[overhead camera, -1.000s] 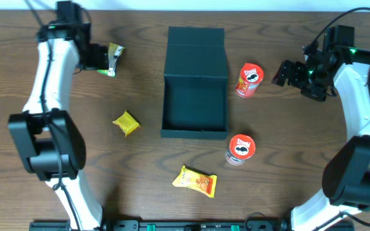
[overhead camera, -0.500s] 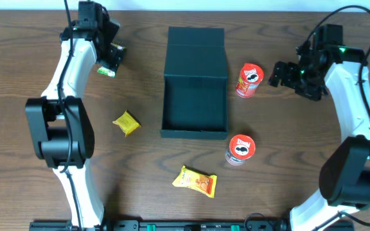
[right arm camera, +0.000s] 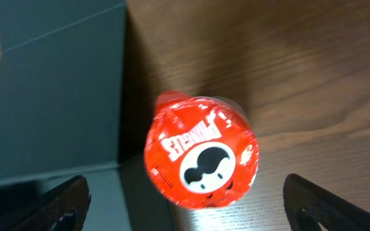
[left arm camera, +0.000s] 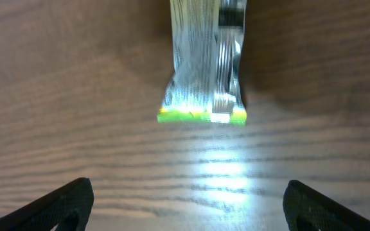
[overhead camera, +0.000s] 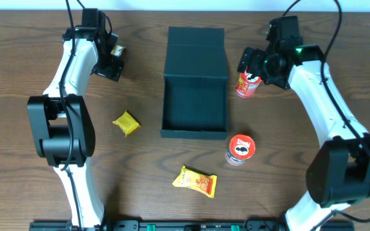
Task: Pack container
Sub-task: 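Lower right gripper and grasp the upper red Pringles can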
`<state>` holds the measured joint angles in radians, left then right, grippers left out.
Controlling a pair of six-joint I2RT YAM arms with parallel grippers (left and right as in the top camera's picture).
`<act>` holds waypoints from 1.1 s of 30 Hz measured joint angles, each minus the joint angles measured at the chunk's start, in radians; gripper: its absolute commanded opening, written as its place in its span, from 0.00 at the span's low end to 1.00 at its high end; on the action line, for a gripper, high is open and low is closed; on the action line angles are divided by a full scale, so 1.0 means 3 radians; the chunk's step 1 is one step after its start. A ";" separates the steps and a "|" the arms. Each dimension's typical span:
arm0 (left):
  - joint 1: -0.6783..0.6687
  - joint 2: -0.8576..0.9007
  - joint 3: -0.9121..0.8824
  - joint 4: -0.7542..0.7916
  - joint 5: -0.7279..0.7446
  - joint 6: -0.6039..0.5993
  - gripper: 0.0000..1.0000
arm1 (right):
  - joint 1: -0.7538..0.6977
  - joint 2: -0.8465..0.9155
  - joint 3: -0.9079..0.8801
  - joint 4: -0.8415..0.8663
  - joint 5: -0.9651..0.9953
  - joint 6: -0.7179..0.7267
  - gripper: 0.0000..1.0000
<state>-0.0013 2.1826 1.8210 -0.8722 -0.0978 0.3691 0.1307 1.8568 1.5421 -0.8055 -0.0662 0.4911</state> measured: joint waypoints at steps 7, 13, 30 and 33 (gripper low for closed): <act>0.0001 0.0000 0.0000 -0.0080 -0.0001 -0.0022 0.95 | -0.0008 0.0319 0.0000 0.0061 0.0126 0.0107 0.95; 0.0000 0.0000 0.0001 -0.0097 -0.0001 -0.0024 0.95 | -0.0008 0.0397 0.0000 0.0111 0.0130 0.0135 0.89; 0.0000 0.0000 0.0001 -0.0159 0.0001 -0.0116 0.95 | -0.0009 0.0397 0.0000 0.0107 0.0061 0.0202 0.63; 0.0000 0.0000 0.0001 -0.0172 0.0001 -0.0125 0.95 | -0.0009 0.0397 0.0004 0.0106 0.0009 0.0202 0.63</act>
<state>-0.0013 2.1826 1.8214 -0.9237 -0.0975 0.3317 0.1280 1.9759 1.5433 -0.7738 -0.0635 0.5518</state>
